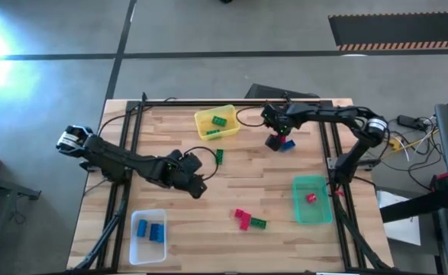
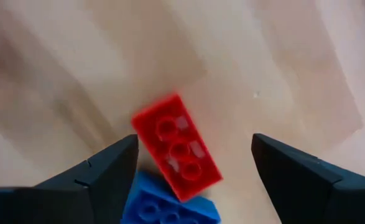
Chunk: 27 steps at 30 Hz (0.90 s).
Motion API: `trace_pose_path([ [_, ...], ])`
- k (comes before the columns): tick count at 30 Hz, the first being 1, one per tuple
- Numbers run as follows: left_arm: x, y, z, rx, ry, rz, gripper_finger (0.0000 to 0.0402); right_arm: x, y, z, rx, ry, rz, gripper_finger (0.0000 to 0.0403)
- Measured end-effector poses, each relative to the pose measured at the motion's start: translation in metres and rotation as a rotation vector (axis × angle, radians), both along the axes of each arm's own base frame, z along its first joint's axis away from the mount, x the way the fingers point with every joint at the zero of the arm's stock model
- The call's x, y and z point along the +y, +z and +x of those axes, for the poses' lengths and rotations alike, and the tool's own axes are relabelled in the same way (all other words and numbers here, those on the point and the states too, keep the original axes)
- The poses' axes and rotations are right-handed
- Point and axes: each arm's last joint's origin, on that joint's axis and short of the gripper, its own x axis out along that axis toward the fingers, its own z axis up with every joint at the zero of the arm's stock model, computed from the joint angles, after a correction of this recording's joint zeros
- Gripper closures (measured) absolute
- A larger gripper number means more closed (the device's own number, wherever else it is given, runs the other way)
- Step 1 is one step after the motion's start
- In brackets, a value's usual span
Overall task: Sort & place blocks by color
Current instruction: Put the red game piece into the green bin
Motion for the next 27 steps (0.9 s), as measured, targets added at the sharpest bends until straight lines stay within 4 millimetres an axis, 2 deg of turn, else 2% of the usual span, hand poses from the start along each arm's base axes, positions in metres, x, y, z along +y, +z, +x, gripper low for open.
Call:
trace_pose_path([
  [4, 0.0, 0.0, 0.0, -0.003, 0.002, 0.006, 0.0176, 0.001, -0.008, 0.0, 0.114, 0.162, 0.057, 0.0095],
  [14, 0.001, 0.001, 0.0, -0.022, 0.028, 0.048, 0.0176, -0.007, -0.032, 0.013, 0.12, 0.212, 0.047, 0.0124],
  [19, -0.004, -0.001, 0.001, -0.061, 0.011, 0.039, 0.0175, -0.008, -0.036, 0.015, 0.122, 0.231, 0.059, 0.0164],
  [27, -0.005, 0.001, 0.003, -0.093, 0.021, 0.058, 0.0175, -0.009, -0.032, 0.017, 0.081, 0.245, 0.041, 0.026],
])
